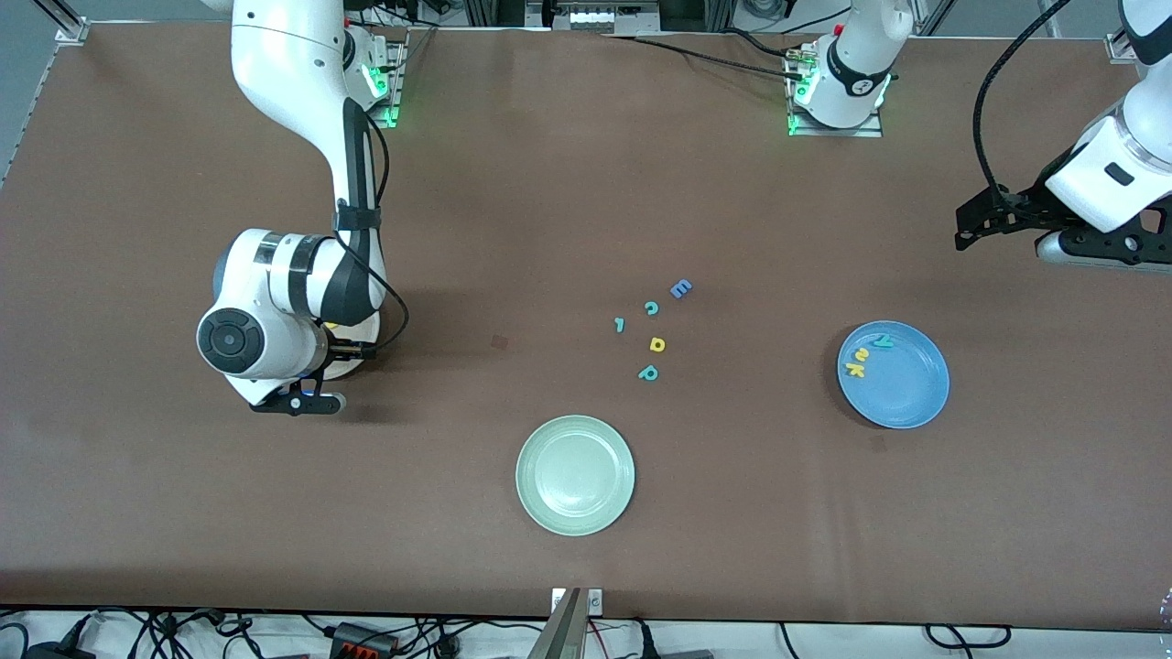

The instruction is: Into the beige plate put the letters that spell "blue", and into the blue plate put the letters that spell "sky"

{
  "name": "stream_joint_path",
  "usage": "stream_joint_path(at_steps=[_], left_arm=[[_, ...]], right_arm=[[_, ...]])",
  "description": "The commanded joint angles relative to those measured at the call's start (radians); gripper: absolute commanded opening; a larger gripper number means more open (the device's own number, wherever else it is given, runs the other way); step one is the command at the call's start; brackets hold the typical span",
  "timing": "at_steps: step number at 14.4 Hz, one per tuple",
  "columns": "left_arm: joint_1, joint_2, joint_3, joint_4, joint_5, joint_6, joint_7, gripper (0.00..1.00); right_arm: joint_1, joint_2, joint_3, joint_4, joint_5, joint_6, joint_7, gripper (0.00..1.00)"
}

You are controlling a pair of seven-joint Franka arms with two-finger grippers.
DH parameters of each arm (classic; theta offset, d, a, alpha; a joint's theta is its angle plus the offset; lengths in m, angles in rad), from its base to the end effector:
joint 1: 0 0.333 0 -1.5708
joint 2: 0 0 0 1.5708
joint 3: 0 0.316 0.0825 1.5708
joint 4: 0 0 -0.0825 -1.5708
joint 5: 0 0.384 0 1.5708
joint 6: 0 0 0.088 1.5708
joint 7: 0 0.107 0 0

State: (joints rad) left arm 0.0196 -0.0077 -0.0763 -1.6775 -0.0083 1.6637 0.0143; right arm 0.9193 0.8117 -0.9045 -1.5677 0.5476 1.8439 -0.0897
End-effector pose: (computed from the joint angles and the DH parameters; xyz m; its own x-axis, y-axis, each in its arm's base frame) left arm 0.5567 -0.0326 0.5862 0.9975 -0.0702 -0.0060 -0.0701 -0.9975 0.0078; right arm 0.6517 0.1447 0.2781 0.9792 -0.0227 -0.2015 -0.0004 -0.9939 0.1102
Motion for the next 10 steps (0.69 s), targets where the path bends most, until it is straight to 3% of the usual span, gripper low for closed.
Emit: stream_joint_path(at_steps=[1, 3, 7, 10], left_arm=[[0.003, -0.008, 0.000, 0.005, 0.004, -0.016, 0.012, 1.00], [0.003, -0.008, 0.000, 0.005, 0.004, -0.016, 0.013, 1.00], [0.003, -0.008, 0.000, 0.005, 0.004, -0.016, 0.012, 1.00], [0.003, -0.008, 0.000, 0.005, 0.004, -0.016, 0.012, 1.00]], right_arm=[[-0.004, -0.005, -0.023, 0.067, 0.049, -0.028, 0.013, 1.00], [0.001, -0.005, -0.053, 0.115, 0.078, -0.058, 0.012, 1.00], [-0.020, -0.035, -0.039, 0.170, 0.060, -0.077, 0.074, 1.00], [-0.034, -0.135, -0.013, 0.184, -0.075, -0.094, 0.076, 1.00]])
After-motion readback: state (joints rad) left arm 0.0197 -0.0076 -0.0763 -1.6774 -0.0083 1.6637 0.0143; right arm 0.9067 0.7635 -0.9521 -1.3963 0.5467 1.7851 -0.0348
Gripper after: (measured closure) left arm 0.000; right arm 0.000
